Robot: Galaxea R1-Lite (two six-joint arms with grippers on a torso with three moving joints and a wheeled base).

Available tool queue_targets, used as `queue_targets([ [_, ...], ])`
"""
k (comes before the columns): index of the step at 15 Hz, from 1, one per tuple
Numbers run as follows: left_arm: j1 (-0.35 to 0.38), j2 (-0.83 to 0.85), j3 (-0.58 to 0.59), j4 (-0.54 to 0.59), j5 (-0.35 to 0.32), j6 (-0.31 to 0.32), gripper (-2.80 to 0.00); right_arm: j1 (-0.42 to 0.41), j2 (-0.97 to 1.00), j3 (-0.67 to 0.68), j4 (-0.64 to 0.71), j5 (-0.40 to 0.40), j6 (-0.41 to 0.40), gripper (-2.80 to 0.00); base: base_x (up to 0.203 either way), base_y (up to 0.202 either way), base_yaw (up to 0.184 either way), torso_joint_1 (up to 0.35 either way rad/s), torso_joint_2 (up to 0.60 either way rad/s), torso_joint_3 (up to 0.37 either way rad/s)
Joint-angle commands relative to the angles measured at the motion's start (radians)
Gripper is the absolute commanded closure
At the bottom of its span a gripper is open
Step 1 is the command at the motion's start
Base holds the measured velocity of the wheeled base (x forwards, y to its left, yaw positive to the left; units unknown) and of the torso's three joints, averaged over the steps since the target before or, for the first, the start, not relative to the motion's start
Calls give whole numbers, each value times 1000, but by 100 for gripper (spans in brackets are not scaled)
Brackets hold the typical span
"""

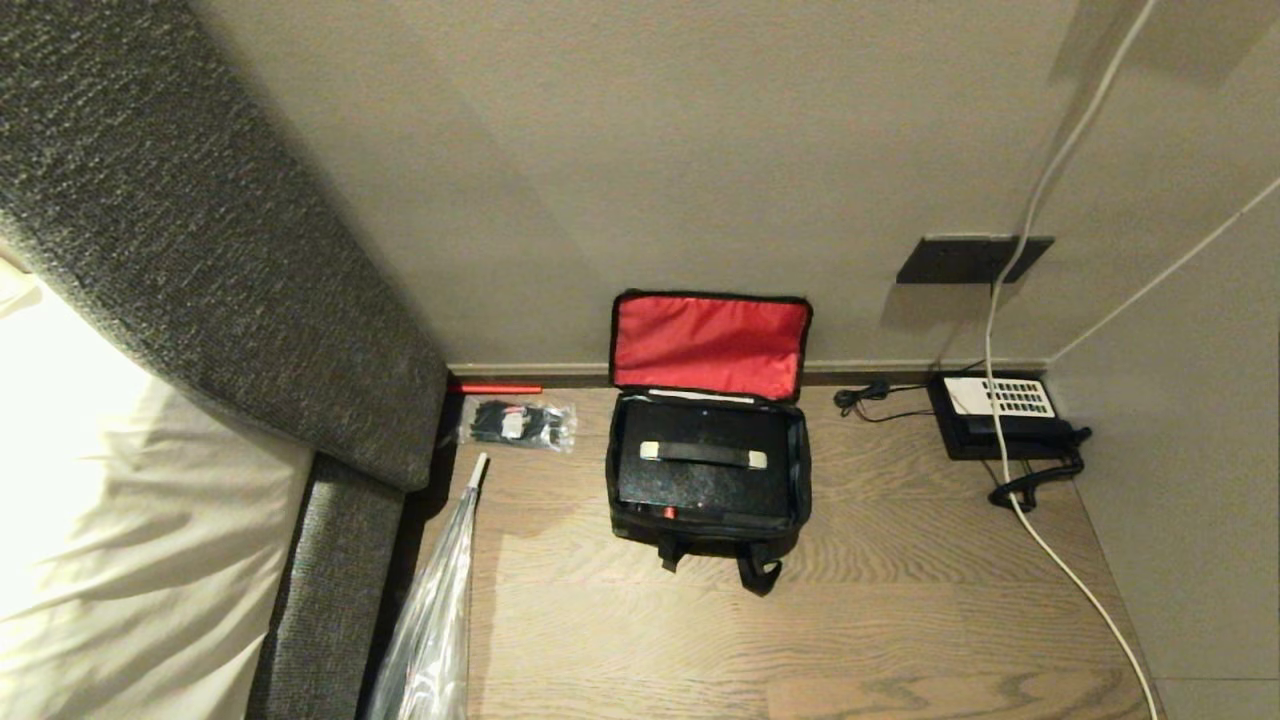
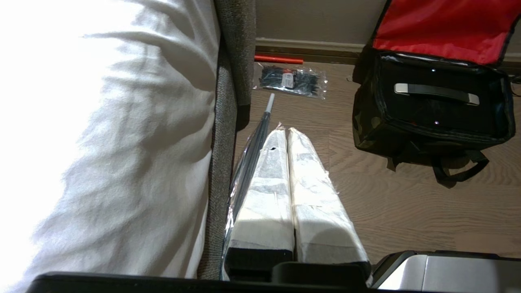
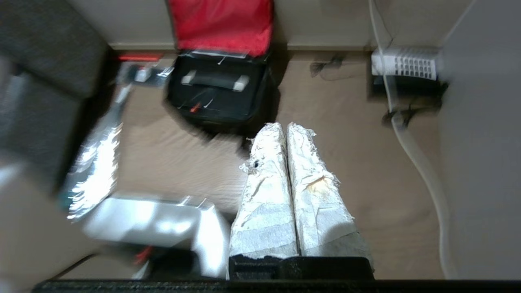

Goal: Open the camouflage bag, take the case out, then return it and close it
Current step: Grip the handle

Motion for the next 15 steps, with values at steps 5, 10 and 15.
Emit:
queue_targets([
  [5, 1, -2, 2, -1, 1, 1, 0, -17, 511, -297, 325, 110, -2, 0, 0, 0, 0, 0, 0, 0],
  [10, 1, -2, 3, -1, 1, 1, 0, 48, 1302, -439, -294, 42, -295, 0, 0, 0, 0, 0, 0, 0],
  [15, 0, -2, 2, -1, 1, 1, 0, 395, 1665, -187, -1060, -230, -436, 0, 0, 0, 0, 0, 0, 0],
])
